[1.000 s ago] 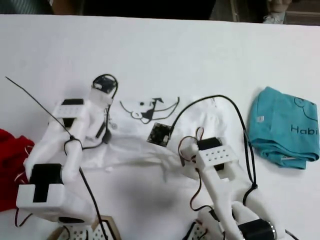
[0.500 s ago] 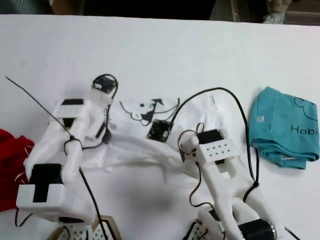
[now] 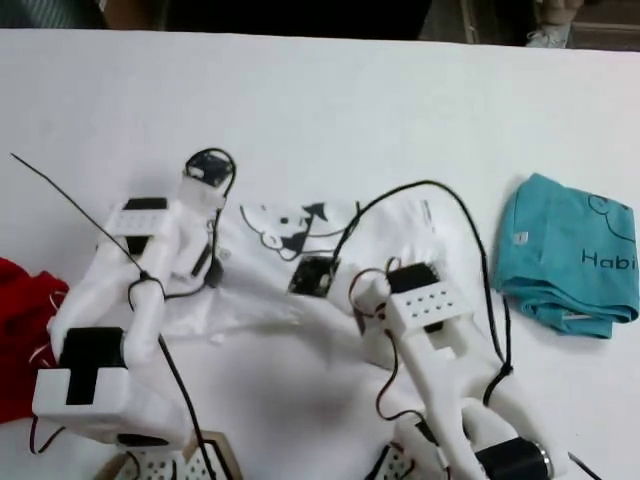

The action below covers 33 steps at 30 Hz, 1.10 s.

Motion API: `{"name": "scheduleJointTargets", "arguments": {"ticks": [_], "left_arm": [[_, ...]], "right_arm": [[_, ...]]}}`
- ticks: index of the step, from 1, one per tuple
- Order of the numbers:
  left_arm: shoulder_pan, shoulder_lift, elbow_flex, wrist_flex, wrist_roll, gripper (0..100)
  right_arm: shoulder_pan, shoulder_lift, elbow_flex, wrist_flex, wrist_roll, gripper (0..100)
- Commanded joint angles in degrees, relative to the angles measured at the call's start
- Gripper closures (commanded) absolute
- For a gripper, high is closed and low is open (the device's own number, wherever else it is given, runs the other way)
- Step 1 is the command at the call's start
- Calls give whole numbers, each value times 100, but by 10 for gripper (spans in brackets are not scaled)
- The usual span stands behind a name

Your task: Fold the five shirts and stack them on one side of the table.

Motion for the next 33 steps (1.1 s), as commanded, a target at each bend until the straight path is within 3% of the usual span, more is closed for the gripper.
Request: {"name": "scheduleJointTargets", "arguments": {"ticks": [1,11,17,21,27,33], "left_arm": [[9,44,-84,-70,9,787],[9,44,-84,-70,0,787],[9,44,-84,-70,0,787],[9,44,-84,-70,0,787],[9,44,-84,-70,0,787],[9,44,-92,-70,-9,787]], "right_arm": [[-198,-215,334,-435,-18,978],[-189,-215,484,-875,-26,973],[602,-215,-246,-848,-35,848],[796,-215,-879,-251,-44,848],[75,-365,-1187,936,-44,847],[-796,-813,-536,699,-123,847]]}}
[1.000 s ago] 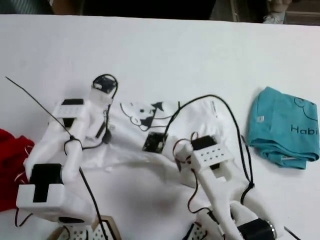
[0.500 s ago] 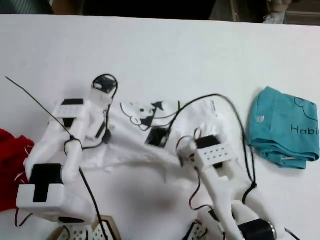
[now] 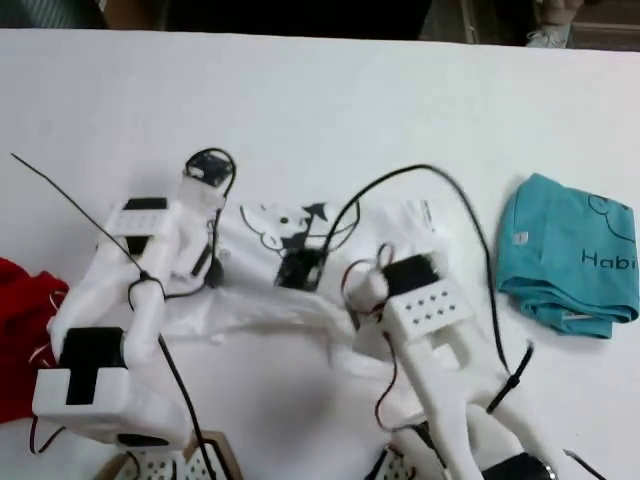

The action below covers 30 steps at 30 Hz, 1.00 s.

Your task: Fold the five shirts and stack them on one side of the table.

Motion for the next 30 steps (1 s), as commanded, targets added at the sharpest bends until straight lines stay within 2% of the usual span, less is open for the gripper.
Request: {"name": "scheduleJointTargets", "arguments": {"ticks": [1,7,16,23,30], "left_arm": [[9,44,-92,-70,-9,787],[9,44,-84,-70,-9,787],[9,44,-75,-62,-9,787],[9,44,-75,-62,-9,787],[9,44,-75,-62,-9,787]], "right_arm": [[-330,-268,387,-356,-237,845],[-321,-268,1240,-1560,-360,844],[-286,-259,1705,-2088,-360,843],[514,-259,2048,-2633,-316,848],[725,-312,2013,-2668,-308,980]]}}
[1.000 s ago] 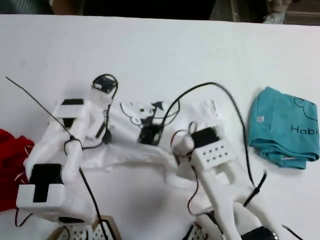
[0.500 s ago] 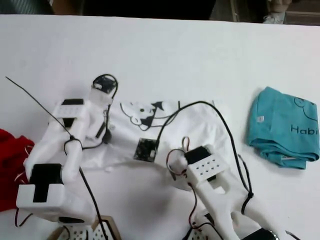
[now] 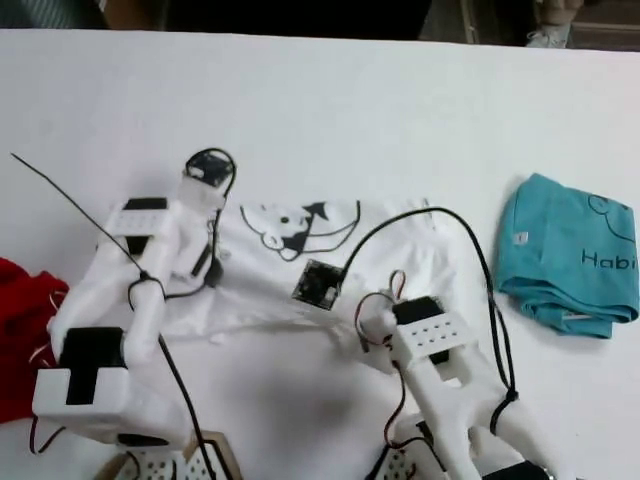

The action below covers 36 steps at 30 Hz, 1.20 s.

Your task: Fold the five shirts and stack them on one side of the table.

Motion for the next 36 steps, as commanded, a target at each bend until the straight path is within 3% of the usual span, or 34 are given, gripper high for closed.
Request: {"name": "scheduleJointTargets", "arguments": {"ticks": [1,16,24,30,36], "left_arm": [[9,44,-75,-62,-9,787],[9,44,-92,-62,-9,787],[9,44,-92,-62,-9,787],[9,44,-92,-62,-9,786],[9,44,-92,-62,-9,786]], "right_arm": [[92,-171,-26,13,0,975],[40,-171,-1231,1648,0,977],[-980,-171,-1055,1982,-176,970],[-945,-127,-756,1710,-404,800],[-980,-127,-747,1842,-387,776]]}}
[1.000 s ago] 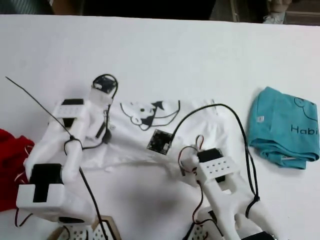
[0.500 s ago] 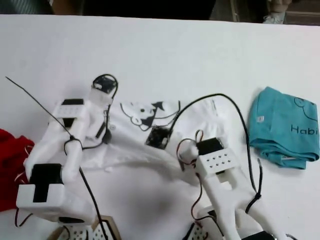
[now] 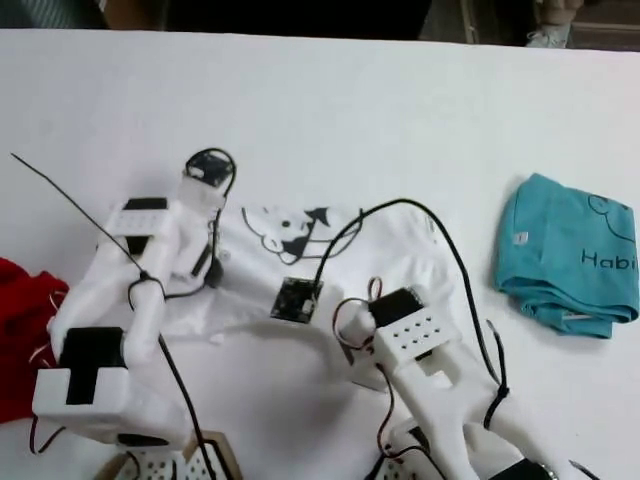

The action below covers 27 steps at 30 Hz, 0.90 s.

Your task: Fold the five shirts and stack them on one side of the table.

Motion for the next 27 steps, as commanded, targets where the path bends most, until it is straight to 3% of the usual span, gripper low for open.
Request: {"name": "scheduleJointTargets", "arguments": {"ticks": [1,10,16,22,27], "left_arm": [[9,44,-92,-62,-9,786],[9,44,-92,-62,-9,786],[9,44,-92,-62,-9,786],[9,44,-84,-70,-9,786],[9,44,-84,-70,-9,786]], "right_arm": [[-40,-92,-26,92,-9,776],[-998,-75,273,-154,-53,737],[-435,-66,800,-971,-9,721],[-198,-66,888,-1077,44,724],[-189,-66,897,-1077,510,857]]}}
